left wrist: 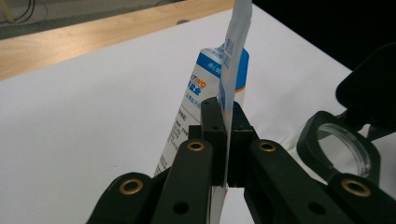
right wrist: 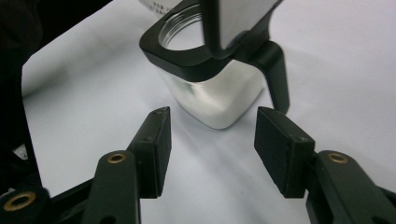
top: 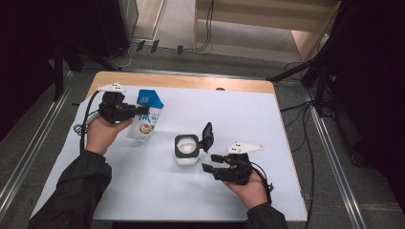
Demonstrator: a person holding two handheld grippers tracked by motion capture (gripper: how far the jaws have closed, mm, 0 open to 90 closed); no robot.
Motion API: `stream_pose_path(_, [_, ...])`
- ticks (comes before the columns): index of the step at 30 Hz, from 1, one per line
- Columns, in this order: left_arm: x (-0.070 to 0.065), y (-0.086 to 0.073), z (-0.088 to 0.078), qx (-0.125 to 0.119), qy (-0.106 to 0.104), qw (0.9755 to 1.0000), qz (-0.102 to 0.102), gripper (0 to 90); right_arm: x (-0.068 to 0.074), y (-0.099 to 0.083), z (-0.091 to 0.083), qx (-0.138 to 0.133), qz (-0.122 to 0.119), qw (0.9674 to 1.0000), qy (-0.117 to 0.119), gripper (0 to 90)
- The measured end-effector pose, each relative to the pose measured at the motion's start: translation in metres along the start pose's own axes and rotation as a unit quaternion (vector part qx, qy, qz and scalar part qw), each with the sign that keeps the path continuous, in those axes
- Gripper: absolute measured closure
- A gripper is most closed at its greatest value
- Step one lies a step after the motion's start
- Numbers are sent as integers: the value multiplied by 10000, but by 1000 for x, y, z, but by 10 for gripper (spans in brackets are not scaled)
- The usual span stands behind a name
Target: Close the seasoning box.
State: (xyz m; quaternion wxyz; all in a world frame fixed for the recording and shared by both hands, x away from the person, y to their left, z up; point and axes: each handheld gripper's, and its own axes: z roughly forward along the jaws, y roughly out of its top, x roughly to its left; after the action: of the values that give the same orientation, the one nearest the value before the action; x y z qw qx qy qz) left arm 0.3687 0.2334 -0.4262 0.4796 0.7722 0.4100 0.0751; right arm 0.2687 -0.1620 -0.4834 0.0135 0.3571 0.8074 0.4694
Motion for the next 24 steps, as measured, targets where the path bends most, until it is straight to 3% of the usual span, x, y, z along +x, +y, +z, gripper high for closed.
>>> stream_pose_path(6, [5,-5,-3,-51,-100,9999,-131,900,-6,1,-2,-44,35,10000,-53,472])
stream_pose_path(24, [4,-30,-30,-55,-144,9998,-132,868,-18,17,-8,-234,69,9996,-128,416])
